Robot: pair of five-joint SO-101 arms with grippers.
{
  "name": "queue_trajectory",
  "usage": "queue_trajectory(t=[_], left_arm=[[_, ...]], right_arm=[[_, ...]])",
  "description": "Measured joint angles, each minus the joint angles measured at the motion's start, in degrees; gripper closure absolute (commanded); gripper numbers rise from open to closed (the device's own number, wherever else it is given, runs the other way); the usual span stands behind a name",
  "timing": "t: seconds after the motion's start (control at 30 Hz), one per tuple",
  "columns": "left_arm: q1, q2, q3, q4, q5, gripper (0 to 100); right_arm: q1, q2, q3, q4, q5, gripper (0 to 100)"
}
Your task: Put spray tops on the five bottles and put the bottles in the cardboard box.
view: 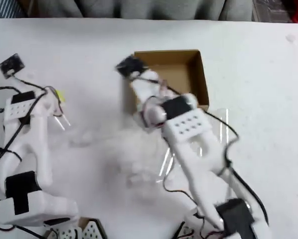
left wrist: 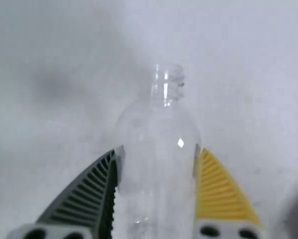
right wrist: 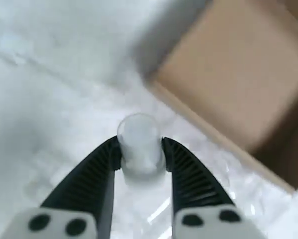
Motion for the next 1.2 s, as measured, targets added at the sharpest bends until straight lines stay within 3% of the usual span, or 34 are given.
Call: queue_trajectory(t=[0.17,0.3,0.63,0.8,0.93,1.2], left_arm=[[3.3,-1.1,0.1,-0.1,0.0,98],[5.8,-8.4,0.3,0.2,0.0,98],[20.0,-26.1,2.6,1.9,0.0,98],[27.3,-33.1,9.3,1.2,-6.2,98],[31.1,-40.4,17.4,-3.8,-11.8,98],[36.4,-57.7,32.8,-14.9,-12.3,98]], right_arm=[[5.2,-10.6,0.0,12.5,-0.4,98.2],[6.4,-19.4,0.0,13.7,-0.9,98.2],[13.3,-28.0,0.0,4.8,-1.8,98.3],[18.1,-29.6,0.0,-1.4,-13.9,98.3],[18.4,-32.6,0.0,-7.1,-22.8,98.3],[14.8,-38.2,0.0,-22.8,-29.4,98.3]])
